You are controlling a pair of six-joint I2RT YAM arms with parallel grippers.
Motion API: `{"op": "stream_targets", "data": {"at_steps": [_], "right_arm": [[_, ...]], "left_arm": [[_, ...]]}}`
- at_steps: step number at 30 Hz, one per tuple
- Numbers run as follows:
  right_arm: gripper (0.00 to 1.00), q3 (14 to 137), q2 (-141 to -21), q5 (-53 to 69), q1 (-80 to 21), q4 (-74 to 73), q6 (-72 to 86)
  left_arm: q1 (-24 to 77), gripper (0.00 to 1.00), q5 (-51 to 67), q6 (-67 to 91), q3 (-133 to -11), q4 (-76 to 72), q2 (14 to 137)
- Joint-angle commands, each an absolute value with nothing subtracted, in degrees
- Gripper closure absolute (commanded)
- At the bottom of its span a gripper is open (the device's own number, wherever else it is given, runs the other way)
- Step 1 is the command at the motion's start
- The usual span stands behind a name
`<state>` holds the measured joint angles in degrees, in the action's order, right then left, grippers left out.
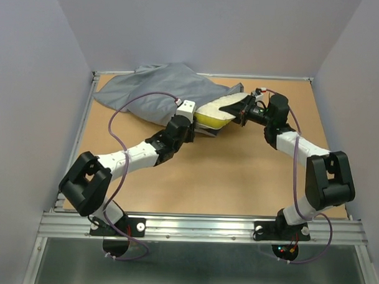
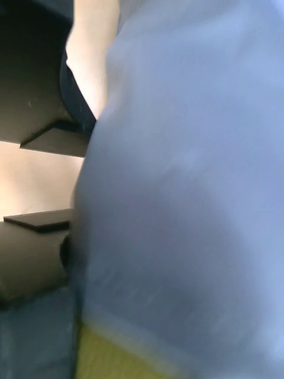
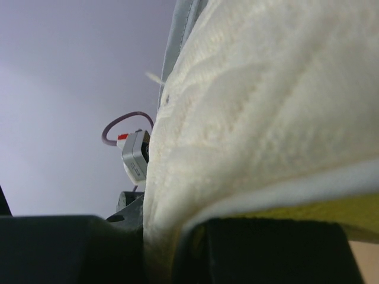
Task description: Put the pillow into the pillowcase
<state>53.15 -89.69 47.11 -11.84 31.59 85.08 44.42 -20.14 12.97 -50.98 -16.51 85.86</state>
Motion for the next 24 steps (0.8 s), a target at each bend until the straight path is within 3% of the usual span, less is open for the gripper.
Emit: {"op": "stream_targets", "data": {"at_steps": [1, 2, 3, 4, 7, 8, 9, 12, 17, 24], "right_arm": [[1.0, 52.6, -86.8, 45.6, -11.9, 39.2, 82.7], [0.99, 52.8, -87.4, 45.6, -12.0, 39.1, 82.2], [0.99, 53.2, -88.7, 45.6, -12.0, 38.9, 81.5], [0.99, 53.6, -89.2, 45.4, -12.0, 38.8, 80.2], [0.99, 54.3, -90.7, 44.5, -12.0, 38.5, 79.5], [0.99, 54.4, -91.0, 44.3, -12.0, 38.5, 79.5], [0.99, 54.1, -91.0, 44.0, -12.0, 38.5, 79.8], [0.99, 53.4, -90.4, 42.6, -12.0, 38.5, 82.2], [0.99, 53.3, -88.8, 42.4, -12.1, 38.5, 87.0], [0.99, 51.6, -86.6, 43.0, -12.1, 36.4, 87.4]], "left_arm": [[43.8, 0.65, -11.8, 9.6, -48.8, -21.3, 79.3], [44.8, 0.72, -10.0, 7.1, -47.9, -23.1, 78.3], [45.8, 0.94, -7.4, 5.6, -46.9, -23.5, 77.6], [46.6, 1.0, -6.4, 4.8, -46.9, -23.6, 77.0], [47.5, 1.0, -2.5, 6.2, -47.5, -22.8, 75.8], [47.6, 0.94, -2.9, 7.4, -48.1, -22.8, 75.9], [48.2, 0.5, -7.2, 9.9, -48.8, -20.4, 75.9], [48.5, 0.26, -15.2, 15.1, -49.8, -15.8, 76.6], [48.4, 0.23, -21.1, 13.8, -48.8, -18.0, 79.3], [43.7, 0.27, -22.0, 12.3, -50.7, -24.4, 83.1]]}}
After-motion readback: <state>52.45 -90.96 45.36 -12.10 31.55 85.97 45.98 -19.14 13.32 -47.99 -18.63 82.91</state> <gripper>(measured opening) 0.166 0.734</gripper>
